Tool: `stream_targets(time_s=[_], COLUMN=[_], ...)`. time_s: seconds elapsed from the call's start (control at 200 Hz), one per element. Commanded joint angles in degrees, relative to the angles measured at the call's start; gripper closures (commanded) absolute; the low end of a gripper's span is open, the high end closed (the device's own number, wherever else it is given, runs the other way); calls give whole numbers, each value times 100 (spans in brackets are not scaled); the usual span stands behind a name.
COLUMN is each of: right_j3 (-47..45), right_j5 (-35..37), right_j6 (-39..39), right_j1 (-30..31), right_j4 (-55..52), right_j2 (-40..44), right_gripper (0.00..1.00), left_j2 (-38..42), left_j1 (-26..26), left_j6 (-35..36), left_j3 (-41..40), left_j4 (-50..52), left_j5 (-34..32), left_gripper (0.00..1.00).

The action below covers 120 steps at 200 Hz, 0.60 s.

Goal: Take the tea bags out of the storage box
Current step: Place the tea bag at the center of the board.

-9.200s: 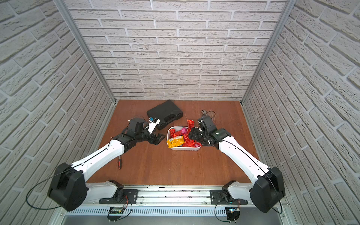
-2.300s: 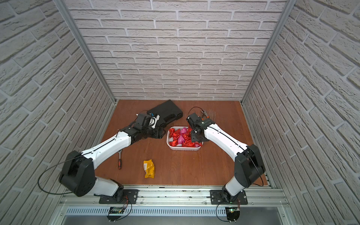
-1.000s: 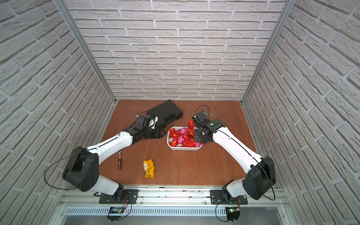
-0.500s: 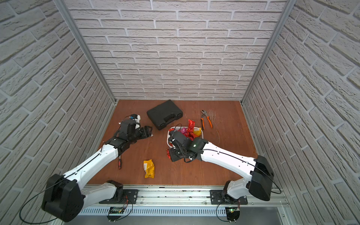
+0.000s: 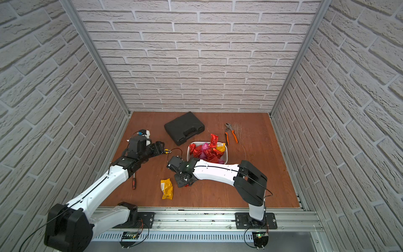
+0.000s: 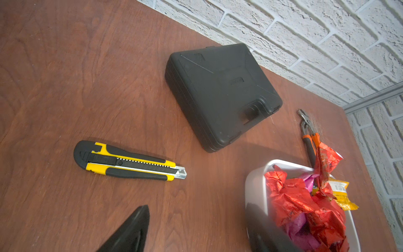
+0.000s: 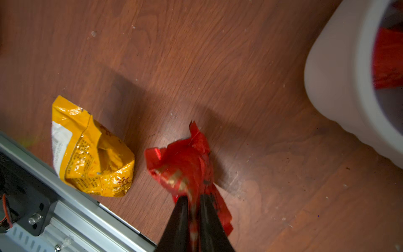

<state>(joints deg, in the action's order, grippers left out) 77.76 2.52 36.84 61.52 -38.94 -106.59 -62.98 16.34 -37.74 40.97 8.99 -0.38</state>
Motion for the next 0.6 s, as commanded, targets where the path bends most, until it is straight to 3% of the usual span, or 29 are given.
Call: stream_targets(time_s=[0.0,0.165,0.35,0.595], right_j3=[129,76,11,-166], right_j5=[-177,-413,-445,831], right_j6=[-74,-124,-500,-354], right_j1=[132,134,65,-917], right_j4=[-69,55,260,-756], right_j2=[-64,15,834,1728], right_gripper=[75,62,44,44], left_j2=[96,47,-28,-649], left_j1=[-52,-57,-17,484], left_j6=[11,53,184,692], left_j3=[-108,-94,-74,324], left_j4=[-92,-114,-229,-269], left_j5=[23,129,379,948], left_gripper=[26,26,27,28])
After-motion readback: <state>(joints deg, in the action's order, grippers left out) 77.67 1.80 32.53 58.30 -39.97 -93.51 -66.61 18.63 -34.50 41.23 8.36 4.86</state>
